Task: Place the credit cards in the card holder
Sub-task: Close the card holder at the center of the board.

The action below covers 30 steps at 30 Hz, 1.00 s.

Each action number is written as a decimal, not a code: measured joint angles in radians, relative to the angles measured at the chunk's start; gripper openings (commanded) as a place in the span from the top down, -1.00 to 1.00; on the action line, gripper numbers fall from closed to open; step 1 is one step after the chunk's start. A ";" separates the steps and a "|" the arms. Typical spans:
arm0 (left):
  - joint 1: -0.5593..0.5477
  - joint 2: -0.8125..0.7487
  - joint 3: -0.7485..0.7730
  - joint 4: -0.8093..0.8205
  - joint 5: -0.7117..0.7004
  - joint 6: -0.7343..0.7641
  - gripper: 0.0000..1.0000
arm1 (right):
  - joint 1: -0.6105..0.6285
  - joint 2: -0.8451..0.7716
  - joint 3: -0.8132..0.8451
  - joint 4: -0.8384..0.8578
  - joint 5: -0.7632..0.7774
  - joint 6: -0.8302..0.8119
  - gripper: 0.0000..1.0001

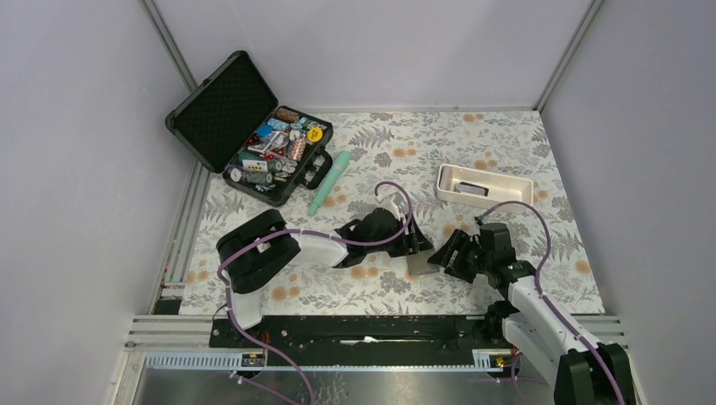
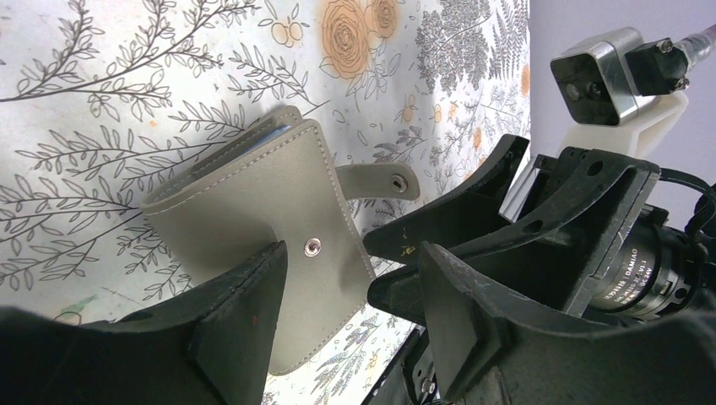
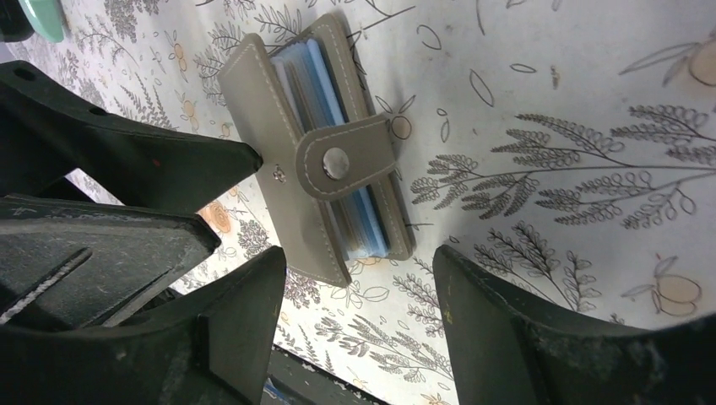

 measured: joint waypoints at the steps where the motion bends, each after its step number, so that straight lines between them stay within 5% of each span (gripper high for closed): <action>1: 0.002 0.001 0.000 -0.001 0.000 -0.003 -0.21 | 0.000 0.011 0.001 0.009 -0.006 -0.002 -0.41; 22: 0.013 0.010 0.025 -0.073 0.008 -0.021 -0.21 | 0.034 0.224 0.068 0.163 0.036 -0.069 -0.38; 30: 0.014 0.010 0.026 -0.075 0.010 -0.021 -0.21 | 0.061 0.317 0.108 0.212 0.079 -0.103 -0.12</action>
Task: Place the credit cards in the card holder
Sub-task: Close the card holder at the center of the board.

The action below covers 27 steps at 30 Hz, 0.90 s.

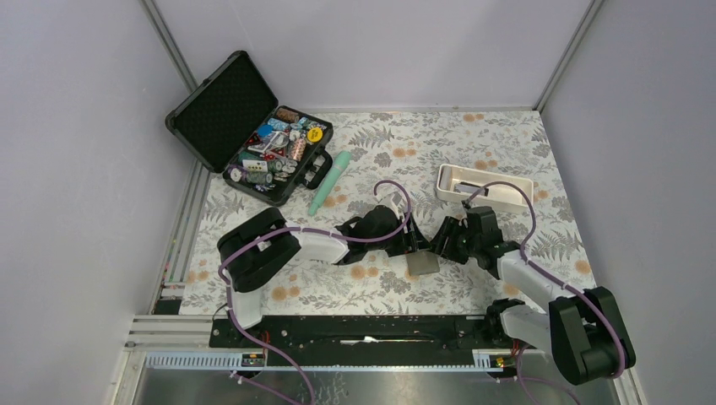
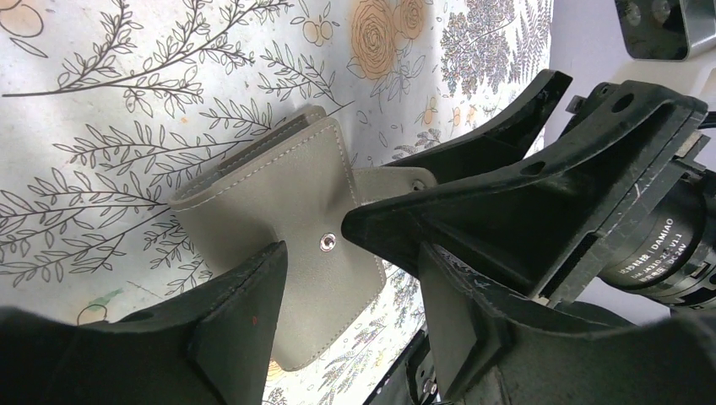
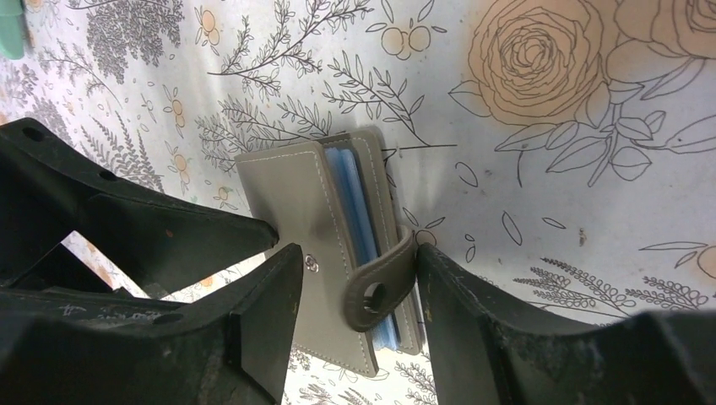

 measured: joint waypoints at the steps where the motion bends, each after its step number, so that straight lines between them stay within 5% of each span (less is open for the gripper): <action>1: 0.000 0.000 0.000 0.000 0.001 0.000 -0.21 | 0.008 0.008 0.003 0.003 0.008 -0.003 -0.07; 12: 0.012 -0.010 0.000 -0.018 -0.001 0.021 -0.26 | 0.076 0.077 0.031 0.014 0.072 -0.008 1.00; 21: 0.019 -0.123 -0.002 -0.129 -0.033 0.093 -0.72 | 0.099 0.079 0.015 0.031 0.070 0.026 1.00; 27: 0.063 -0.290 -0.053 -0.168 -0.050 0.121 -0.63 | 0.101 0.029 -0.029 0.053 0.062 0.071 1.00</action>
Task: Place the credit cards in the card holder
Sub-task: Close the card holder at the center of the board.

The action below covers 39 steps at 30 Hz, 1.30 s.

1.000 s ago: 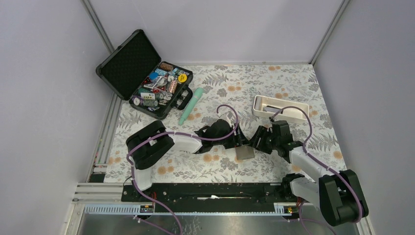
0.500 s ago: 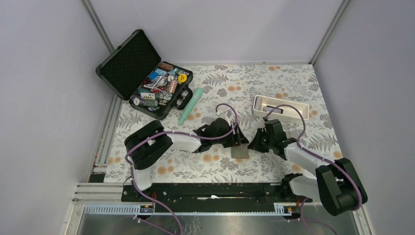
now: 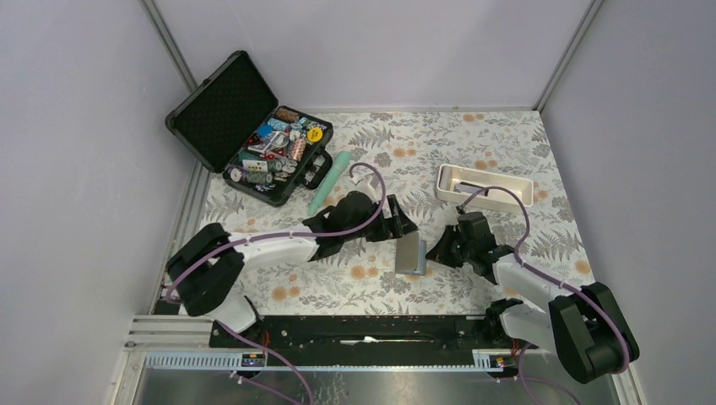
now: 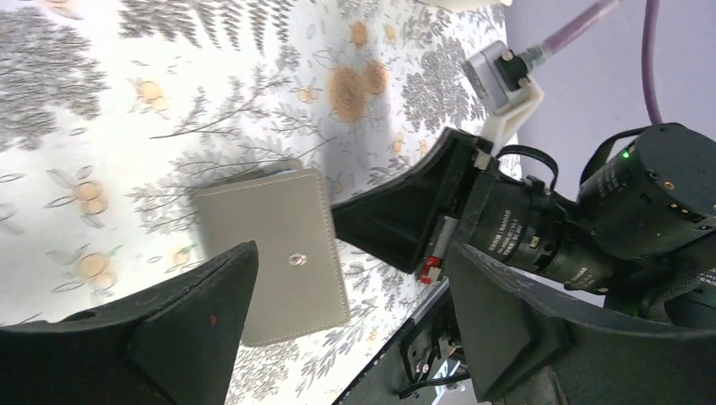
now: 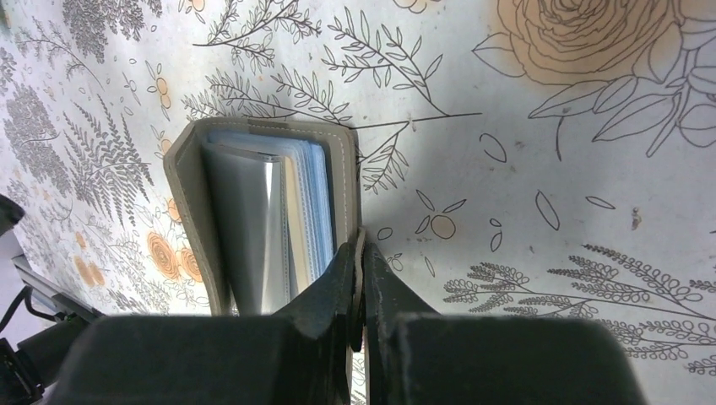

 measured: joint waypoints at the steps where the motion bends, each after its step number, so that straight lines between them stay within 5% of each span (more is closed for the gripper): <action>1: 0.008 -0.024 -0.018 -0.004 -0.006 0.000 -0.52 | 0.000 -0.007 -0.004 0.000 0.000 0.005 1.00; 3: 0.018 -0.057 -0.059 -0.008 -0.015 -0.003 -0.32 | 0.000 -0.018 -0.009 0.000 0.000 0.010 1.00; 10: 0.019 -0.028 -0.132 -0.030 -0.016 -0.016 -0.15 | 0.001 -0.021 -0.008 0.003 -0.027 0.014 -0.05; 17: 0.000 0.024 -0.130 -0.087 -0.029 -0.007 -0.15 | 0.005 -0.100 0.017 -0.079 -0.012 0.003 -0.52; 39: -0.041 0.117 -0.063 -0.088 -0.029 0.000 -0.15 | -0.109 -0.219 0.076 -0.244 0.089 -0.034 -0.30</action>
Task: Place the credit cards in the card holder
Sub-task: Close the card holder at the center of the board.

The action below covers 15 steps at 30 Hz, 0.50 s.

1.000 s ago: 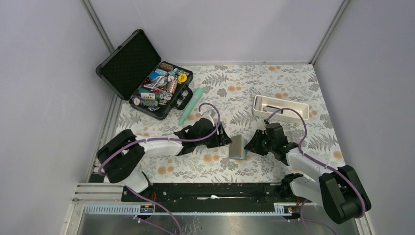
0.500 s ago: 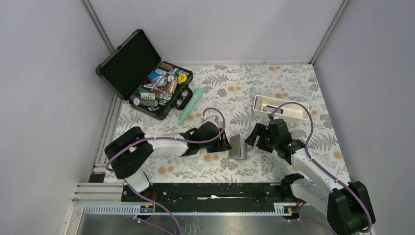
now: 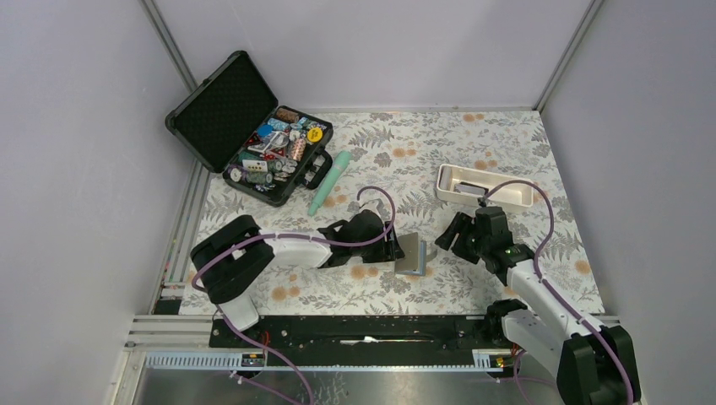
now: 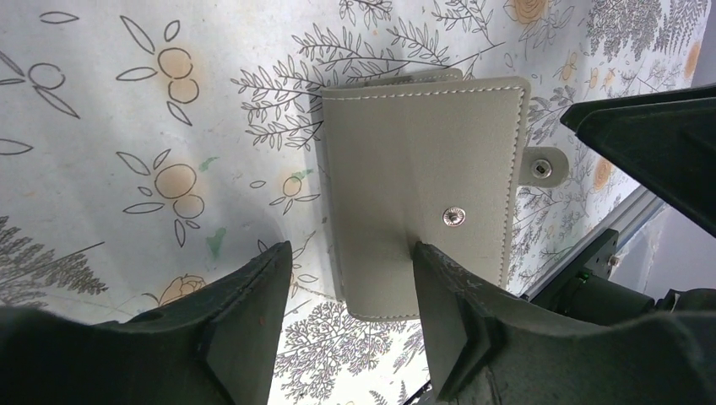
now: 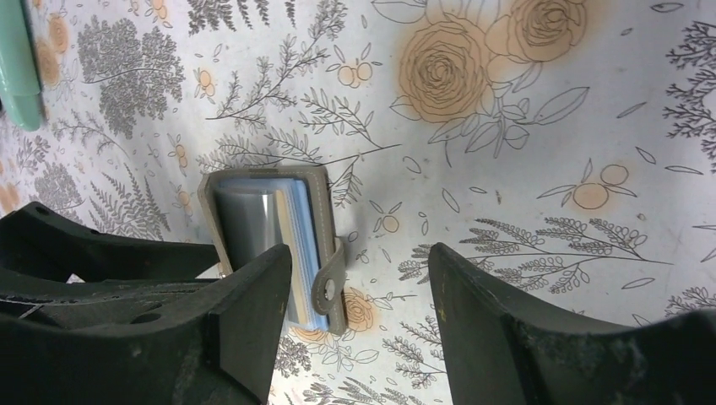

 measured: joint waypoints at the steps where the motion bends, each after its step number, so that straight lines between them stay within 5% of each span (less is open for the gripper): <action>1: -0.001 0.006 0.003 0.004 0.000 0.000 -0.14 | -0.005 0.001 -0.002 -0.003 0.002 0.002 -0.25; 5: -0.004 0.025 0.017 0.017 0.001 0.000 -0.14 | -0.010 0.008 -0.003 -0.031 0.026 0.001 -0.02; 15: -0.017 0.069 0.085 -0.018 -0.008 0.033 -0.05 | -0.011 0.085 -0.022 -0.037 -0.016 -0.009 0.15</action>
